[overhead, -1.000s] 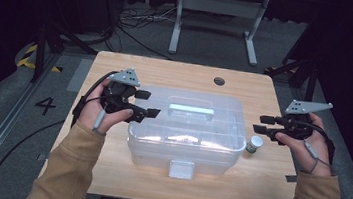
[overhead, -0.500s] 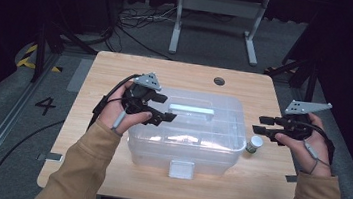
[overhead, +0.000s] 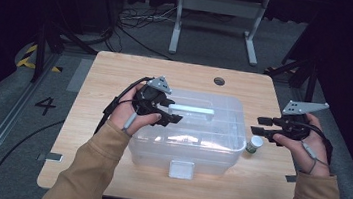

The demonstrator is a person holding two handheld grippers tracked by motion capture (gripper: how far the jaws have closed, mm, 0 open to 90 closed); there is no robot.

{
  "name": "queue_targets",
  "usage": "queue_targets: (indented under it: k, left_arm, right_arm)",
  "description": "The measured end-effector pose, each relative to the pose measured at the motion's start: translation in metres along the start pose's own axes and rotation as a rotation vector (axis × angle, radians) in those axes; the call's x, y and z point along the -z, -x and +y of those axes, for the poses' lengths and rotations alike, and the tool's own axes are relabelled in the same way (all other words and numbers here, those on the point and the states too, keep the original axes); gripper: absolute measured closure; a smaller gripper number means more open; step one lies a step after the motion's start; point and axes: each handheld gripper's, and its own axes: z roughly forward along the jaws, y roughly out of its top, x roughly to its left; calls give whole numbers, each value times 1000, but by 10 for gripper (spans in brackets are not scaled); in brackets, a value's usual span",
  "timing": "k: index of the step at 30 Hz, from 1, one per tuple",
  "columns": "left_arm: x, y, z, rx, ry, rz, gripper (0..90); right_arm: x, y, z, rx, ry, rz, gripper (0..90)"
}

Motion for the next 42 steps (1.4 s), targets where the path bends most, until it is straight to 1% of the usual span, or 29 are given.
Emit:
queue_targets:
  k: [2, 3, 4, 5, 6, 7, 12, 14, 15, 17, 18, 20, 23, 25, 26, 27, 28, 33, 38, 42]
  left_arm:
    - [0, 0, 0, 0, 2, -6, 539]
    - [0, 0, 0, -1, 0, -8, 560]
    - [0, 0, 1, -10, -5, 5, 583]
    - [0, 0, 1, -10, -5, 5, 627]
    - [0, 0, 1, -18, -7, 25, 627]
    - [0, 0, 1, -20, -9, 36, 695]
    - [1, 1, 4, -18, -29, 57, 709]
    - [1, 0, 6, -18, -41, 60, 717]
    - [2, -1, 7, -10, -46, 54, 723]
    - [4, -3, 8, 0, -51, 51, 731]
    - [5, -4, 10, 5, -56, 46, 734]
    - [7, -5, 13, 10, -73, 44, 739]
    - [9, -6, 21, 0, -126, 47, 742]
    - [10, -6, 26, -3, -146, 58, 744]
    - [12, -6, 29, -1, -146, 68, 744]
    - [14, -8, 33, -1, -149, 70, 744]
    - [14, -8, 33, -1, -149, 70, 743]
    - [17, -16, 41, 17, -157, 52, 739]
    - [20, -21, 47, 16, -163, 48, 734]
    - [21, -25, 51, 22, -156, 46, 729]
  right_arm:
    - [-1, -1, 0, 1, -2, 2, 511]
    - [-1, -1, 1, 3, -3, 2, 511]
    - [-1, -2, 1, 4, -4, 3, 511]
    - [-1, -2, 1, 6, -1, 5, 511]
    - [-1, -2, 1, 6, -1, 5, 511]
    - [0, -2, 1, 10, -4, 6, 512]
    - [0, -3, 1, 11, -2, 5, 517]
    - [2, -3, 2, 10, 5, -14, 567]
    - [3, -3, 3, 2, -1, -21, 626]
    - [6, -6, 3, 22, -1, -41, 719]
    - [7, -6, 3, 21, -9, -33, 755]
    - [11, -8, 1, 19, -19, -9, 798]
    - [15, -8, -1, 13, -19, -3, 810]
    - [17, -8, -4, 9, -16, -4, 815]
    - [18, -7, -5, 9, -17, -2, 815]
    - [20, -8, -7, 8, -18, -4, 815]
    - [20, -8, -7, 8, -18, -4, 815]
    - [29, -10, -12, -3, -2, -11, 821]
    - [32, -13, -15, -6, -9, -16, 821]
    - [33, -15, -17, -5, -8, -21, 820]
